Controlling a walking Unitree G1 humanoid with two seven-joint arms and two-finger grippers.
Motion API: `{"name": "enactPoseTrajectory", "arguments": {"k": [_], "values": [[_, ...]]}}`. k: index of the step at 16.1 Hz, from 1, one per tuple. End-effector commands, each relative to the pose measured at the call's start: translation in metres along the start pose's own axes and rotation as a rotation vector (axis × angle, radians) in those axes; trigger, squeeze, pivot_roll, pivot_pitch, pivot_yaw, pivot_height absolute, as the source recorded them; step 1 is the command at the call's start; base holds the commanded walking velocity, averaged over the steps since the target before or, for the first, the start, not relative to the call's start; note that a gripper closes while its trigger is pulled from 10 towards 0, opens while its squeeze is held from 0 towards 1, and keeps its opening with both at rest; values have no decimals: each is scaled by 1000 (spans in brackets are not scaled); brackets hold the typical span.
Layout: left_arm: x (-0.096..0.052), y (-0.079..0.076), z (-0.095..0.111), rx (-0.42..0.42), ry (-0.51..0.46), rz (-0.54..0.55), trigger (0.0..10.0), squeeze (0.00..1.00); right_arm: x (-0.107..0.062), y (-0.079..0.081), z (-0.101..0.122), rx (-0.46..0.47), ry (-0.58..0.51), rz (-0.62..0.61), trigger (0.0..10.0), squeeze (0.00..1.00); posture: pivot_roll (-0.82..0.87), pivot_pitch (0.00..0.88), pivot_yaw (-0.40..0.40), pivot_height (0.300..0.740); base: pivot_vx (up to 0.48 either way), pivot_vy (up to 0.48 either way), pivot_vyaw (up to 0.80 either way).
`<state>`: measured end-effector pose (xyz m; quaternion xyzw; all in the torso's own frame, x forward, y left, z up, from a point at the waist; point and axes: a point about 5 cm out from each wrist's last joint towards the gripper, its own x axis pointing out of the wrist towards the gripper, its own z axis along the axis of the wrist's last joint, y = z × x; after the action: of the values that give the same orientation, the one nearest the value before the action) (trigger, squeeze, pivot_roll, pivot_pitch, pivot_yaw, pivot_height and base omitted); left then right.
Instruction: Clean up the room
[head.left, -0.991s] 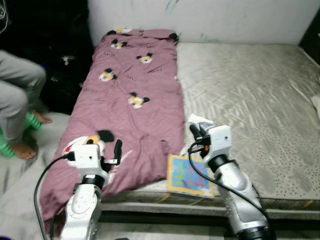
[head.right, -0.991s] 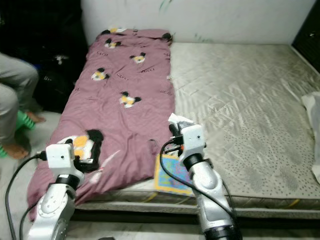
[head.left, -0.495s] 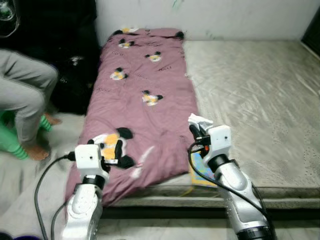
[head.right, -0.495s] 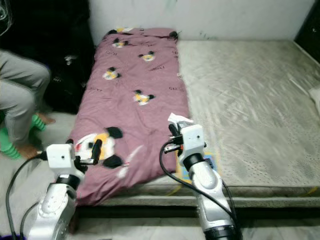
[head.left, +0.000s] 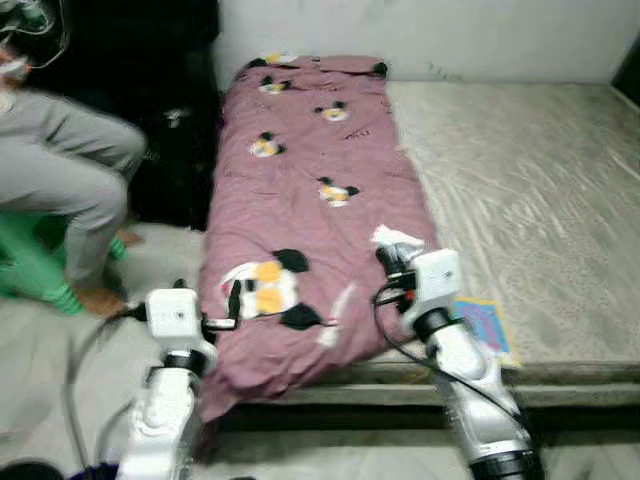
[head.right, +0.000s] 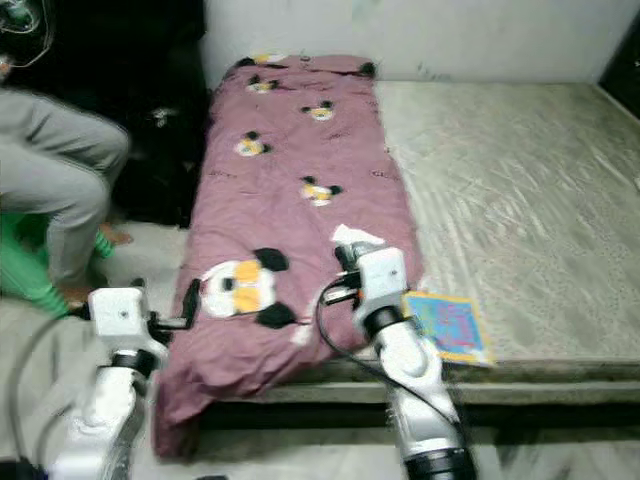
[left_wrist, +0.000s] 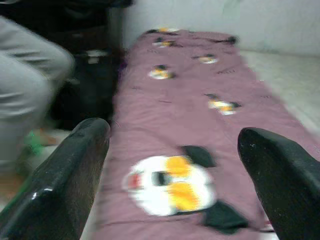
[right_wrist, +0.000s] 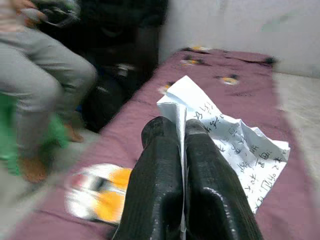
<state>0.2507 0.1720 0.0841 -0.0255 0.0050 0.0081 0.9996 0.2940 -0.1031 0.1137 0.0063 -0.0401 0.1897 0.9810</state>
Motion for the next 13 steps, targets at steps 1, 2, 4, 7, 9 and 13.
{"name": "enactPoseTrajectory", "arguments": {"k": [1, 2, 4, 7, 9, 13], "values": [[0, -1, 0, 3, -2, -2, 10000, 0, 0, -2, 4, -17, -12, 4, 10000, 0, 60, 83, 12, 740, 0, 0, 0], [0, -1, 0, 4, -2, 1, 10000, 0, 0, -2, 4, -31, -12, 7, 10000, 0, 60, 83, 12, 740, 0, 0, 0], [0, -1, 0, 5, -2, 5, 10000, 0, 0, -2, 4, -44, -13, 17, 10000, 0, 57, 87, 12, 740, 0, 0, 400], [0, 0, 1, 7, -4, 9, 10000, 0, 0, 1, 4, -48, -16, 23, 10000, 0, 58, 90, 10, 740, 0, 0, 800], [-1, 0, 2, 11, -7, 19, 10000, 0, -1, 0, 3, -49, -14, 17, 10000, 0, 60, 94, 12, 740, 0, 0, 800], [-2, 1, 2, 16, -10, 13, 10000, 0, -2, 2, 2, -45, -12, 15, 10000, 0, 64, 98, 13, 740, 0, 0, 800]]}}
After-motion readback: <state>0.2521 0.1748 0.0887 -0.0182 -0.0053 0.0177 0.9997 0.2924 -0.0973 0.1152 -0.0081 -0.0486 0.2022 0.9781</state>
